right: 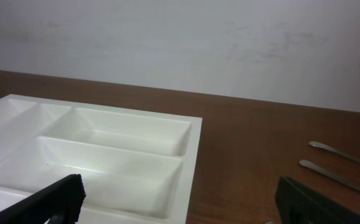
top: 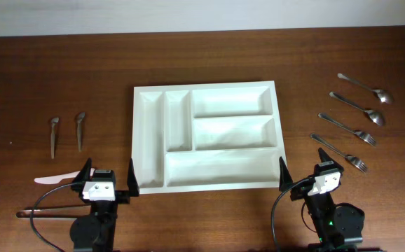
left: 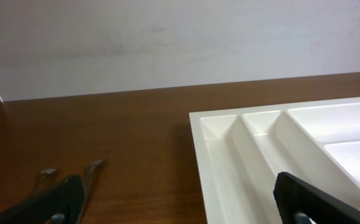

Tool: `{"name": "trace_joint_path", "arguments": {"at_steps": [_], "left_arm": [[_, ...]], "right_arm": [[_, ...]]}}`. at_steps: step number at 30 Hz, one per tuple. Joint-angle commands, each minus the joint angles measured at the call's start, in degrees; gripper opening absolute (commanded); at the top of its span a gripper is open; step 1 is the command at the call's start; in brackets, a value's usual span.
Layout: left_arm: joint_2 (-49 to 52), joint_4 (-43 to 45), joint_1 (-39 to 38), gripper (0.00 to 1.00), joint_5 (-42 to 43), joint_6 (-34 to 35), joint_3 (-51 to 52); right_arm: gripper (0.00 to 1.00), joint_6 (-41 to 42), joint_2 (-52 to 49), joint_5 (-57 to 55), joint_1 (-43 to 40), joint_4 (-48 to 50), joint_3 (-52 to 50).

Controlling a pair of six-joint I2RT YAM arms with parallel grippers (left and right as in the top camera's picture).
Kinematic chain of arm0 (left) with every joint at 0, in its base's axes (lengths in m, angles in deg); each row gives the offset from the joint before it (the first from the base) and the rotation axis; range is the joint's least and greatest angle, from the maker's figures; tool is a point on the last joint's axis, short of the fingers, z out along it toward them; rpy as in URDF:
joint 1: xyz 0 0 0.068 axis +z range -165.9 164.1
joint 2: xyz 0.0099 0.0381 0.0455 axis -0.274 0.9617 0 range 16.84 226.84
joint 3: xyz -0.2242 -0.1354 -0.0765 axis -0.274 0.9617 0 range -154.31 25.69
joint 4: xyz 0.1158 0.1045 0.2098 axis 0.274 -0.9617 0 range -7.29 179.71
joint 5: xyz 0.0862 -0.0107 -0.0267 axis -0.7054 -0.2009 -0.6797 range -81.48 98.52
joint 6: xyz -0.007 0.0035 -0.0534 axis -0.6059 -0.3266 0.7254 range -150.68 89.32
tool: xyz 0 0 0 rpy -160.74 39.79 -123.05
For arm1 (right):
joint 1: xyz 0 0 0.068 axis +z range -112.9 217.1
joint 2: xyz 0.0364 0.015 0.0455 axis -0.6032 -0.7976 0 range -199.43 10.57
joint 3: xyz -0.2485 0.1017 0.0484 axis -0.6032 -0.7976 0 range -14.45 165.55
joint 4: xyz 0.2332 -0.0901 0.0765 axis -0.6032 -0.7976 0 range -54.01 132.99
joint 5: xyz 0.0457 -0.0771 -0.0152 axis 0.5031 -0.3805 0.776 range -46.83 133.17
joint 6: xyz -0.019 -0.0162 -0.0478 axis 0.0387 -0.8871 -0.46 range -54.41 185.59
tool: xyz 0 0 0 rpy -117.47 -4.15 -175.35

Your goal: Pack container

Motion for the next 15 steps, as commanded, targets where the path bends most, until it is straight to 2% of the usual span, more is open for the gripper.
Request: {"name": "trace_joint_path", "arguments": {"at_steps": [1, 15], "left_arm": [[-0.4, -0.1, 0.3, 0.99, -0.4, -1.1, 0.3], [-0.4, -0.1, 0.3, 0.99, -0.4, -1.1, 0.3]], "right_arm": [[0.99, 0.1, 0.5, -0.5, 0.4, -0.4, -0.3], [1.0, 0.0, 0.5, -0.5, 0.4, -0.4, -0.3]]}}
